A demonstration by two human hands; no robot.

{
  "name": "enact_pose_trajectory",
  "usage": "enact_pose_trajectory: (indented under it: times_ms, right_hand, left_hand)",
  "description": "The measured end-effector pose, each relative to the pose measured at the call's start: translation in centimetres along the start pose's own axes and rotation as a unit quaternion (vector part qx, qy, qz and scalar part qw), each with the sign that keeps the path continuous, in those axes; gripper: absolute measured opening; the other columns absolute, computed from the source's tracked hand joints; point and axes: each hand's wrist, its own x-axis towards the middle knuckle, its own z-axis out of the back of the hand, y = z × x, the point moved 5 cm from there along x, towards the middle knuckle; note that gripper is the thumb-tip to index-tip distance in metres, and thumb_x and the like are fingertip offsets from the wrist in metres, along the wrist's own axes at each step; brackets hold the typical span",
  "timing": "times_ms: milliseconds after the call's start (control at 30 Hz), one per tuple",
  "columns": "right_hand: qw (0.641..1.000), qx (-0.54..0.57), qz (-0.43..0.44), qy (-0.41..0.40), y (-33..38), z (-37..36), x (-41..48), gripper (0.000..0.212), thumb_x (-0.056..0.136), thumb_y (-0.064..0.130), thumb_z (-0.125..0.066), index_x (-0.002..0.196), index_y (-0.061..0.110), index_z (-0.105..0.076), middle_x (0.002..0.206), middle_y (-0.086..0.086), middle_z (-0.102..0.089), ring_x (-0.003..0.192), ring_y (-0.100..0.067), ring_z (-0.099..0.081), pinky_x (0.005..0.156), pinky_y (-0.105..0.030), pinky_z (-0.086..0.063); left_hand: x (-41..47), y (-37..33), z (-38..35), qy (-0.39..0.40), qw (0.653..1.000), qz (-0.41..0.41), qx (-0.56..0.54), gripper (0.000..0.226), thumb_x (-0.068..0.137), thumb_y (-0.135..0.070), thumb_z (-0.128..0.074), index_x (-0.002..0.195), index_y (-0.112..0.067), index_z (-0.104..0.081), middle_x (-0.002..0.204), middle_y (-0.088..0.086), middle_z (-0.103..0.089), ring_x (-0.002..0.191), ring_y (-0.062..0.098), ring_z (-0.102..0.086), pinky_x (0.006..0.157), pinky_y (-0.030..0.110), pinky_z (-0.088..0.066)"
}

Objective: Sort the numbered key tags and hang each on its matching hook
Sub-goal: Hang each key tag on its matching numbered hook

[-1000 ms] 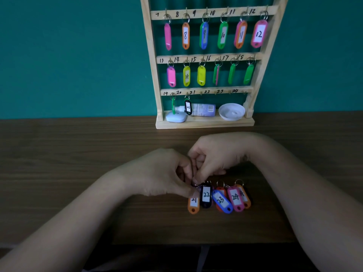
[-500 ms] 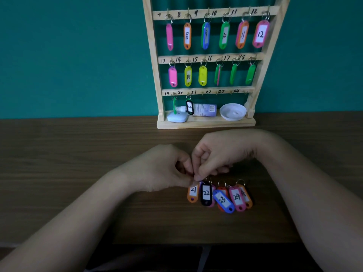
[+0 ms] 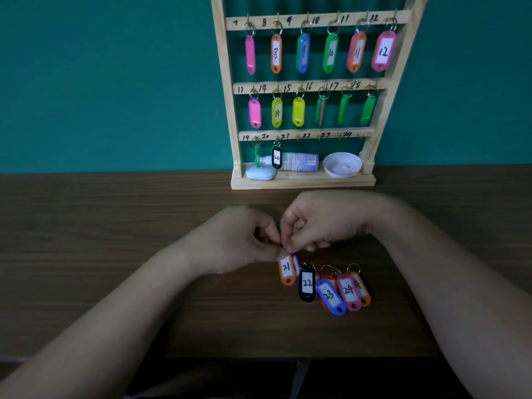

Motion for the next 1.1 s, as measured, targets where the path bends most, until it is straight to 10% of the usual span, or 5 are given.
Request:
enact_pose_trajectory:
  times_ms: [533,733,900,1100]
  right_hand:
    - [0.953,0.147,0.113,-0.239,-0.5,3.5,0.2,0.013,0.099,0.033,-0.077,0.095,0.021,-0.075,0.072,0.001,-0.072,0.061,-0.009,-0.061,0.054,-0.02,-0.049]
    - [0.948,0.158,0.129,-0.246,-0.4,3.5,0.2,0.028,0.097,0.039,-0.076,0.106,0.013,-0.073,0.09,-0.009,-0.078,0.072,-0.017,-0.067,0.058,-0.026,-0.052]
    - [0.937,0.188,0.149,-0.252,-0.6,3.7,0.3,0.017,0.097,0.014,-0.078,0.112,0.008,-0.07,0.096,-0.011,-0.081,0.088,-0.023,-0.079,0.065,-0.028,-0.059]
    - [0.919,0.194,0.137,-0.315,-1.1,4.3,0.6,0.018,0.091,0.01,-0.083,0.105,0.012,-0.072,0.087,-0.007,-0.08,0.08,-0.016,-0.076,0.066,-0.027,-0.057]
  left_hand:
    - [1.1,1.1,1.4,-0.128,0.939,0.031,-0.318,0.013,0.095,-0.026,-0.079,0.098,-0.014,-0.081,0.07,-0.008,-0.067,0.057,-0.001,-0.051,0.055,0.01,-0.04]
    - [1.6,0.6,2.2,-0.185,0.926,0.01,-0.327,0.009,0.095,-0.017,-0.078,0.097,-0.008,-0.078,0.068,-0.009,-0.066,0.057,-0.003,-0.053,0.056,0.01,-0.04]
    - [1.6,0.4,2.7,-0.214,0.938,0.013,-0.274,0.003,0.095,-0.017,-0.078,0.095,-0.014,-0.079,0.096,0.013,-0.076,0.083,0.013,-0.067,0.086,0.028,-0.052]
    - [2.1,-0.1,3.4,-0.234,0.946,-0.003,-0.226,0.006,0.097,-0.024,-0.075,0.094,-0.022,-0.079,0.084,-0.005,-0.071,0.063,-0.005,-0.057,0.06,0.012,-0.041]
